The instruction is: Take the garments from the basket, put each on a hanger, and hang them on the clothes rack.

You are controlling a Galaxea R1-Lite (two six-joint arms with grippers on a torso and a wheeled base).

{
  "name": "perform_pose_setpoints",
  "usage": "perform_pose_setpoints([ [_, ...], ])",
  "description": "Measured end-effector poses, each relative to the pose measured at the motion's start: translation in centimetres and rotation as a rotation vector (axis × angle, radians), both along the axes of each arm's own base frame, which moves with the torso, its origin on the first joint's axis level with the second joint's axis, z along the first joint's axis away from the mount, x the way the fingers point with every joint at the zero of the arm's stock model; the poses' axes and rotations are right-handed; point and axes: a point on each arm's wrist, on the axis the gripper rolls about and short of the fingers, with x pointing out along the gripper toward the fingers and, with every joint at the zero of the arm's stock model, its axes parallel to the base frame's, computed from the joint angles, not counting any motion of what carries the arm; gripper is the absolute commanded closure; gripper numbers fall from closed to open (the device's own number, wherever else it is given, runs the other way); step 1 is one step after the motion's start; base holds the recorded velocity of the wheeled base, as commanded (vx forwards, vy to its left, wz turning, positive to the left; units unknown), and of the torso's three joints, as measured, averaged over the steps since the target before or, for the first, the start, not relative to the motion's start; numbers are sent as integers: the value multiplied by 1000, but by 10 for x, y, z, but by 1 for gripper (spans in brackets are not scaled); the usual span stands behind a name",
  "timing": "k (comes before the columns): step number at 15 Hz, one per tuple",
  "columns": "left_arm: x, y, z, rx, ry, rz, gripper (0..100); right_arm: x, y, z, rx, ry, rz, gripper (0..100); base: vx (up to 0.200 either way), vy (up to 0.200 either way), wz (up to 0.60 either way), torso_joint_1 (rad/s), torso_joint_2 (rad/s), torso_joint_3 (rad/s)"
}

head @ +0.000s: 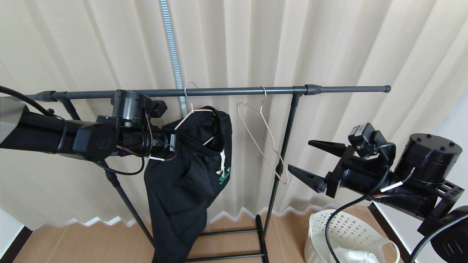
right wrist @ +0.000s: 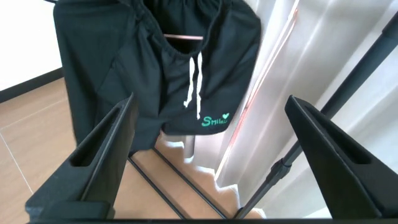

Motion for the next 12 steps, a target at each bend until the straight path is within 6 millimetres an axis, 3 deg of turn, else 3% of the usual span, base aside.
perform_pose_setpoints([
  [1, 1, 0, -2, 1, 6, 0, 0, 0, 0, 0, -1, 1, 1, 0, 0, 0, 0, 0, 0, 0],
  [5, -3, 0, -6, 6, 24, 0, 0, 1, 1, -2, -2, 5, 1, 0, 0, 0, 0, 0, 0, 0],
  [7, -19, 0, -2, 9, 30, -9, 0, 1, 1, -1, -1, 1, 1, 0, 0, 0, 0, 0, 0, 0],
  [9, -55, 4, 13, 10, 14, -24, 0, 1, 1, 2, 3, -9, -8, 0, 0, 0, 0, 0, 0, 0],
  [12, -134, 22, 48, 11, -58, -45, 0, -7, -4, 16, 7, -21, -102, 0, 0, 0, 0, 0, 0, 0],
])
